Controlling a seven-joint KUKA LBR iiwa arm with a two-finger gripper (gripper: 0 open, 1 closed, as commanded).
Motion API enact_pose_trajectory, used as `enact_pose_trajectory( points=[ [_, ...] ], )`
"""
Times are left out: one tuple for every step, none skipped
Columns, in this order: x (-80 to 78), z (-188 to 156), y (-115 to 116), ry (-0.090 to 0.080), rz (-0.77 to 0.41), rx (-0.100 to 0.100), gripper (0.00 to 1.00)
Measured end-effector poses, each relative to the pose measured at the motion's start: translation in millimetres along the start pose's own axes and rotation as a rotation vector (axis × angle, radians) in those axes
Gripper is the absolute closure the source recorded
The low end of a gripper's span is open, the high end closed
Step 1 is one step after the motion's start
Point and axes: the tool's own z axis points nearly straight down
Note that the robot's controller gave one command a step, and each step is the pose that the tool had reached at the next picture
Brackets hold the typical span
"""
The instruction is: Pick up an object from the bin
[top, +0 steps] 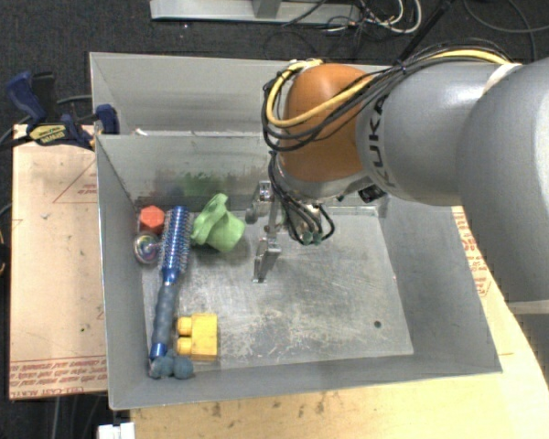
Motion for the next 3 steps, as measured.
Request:
enact_pose_trajectory(
  points=[
    [-29.8, 28.7, 41.5, -0.004, 0.070, -0.001, 0.00],
    [-29.6, 27.9, 39.6, -0.003, 0.072, 0.001, 1.00],
    [-27.1, -102.6, 43.6, -0.011, 0.051, -0.002, 1.00]
  ],
)
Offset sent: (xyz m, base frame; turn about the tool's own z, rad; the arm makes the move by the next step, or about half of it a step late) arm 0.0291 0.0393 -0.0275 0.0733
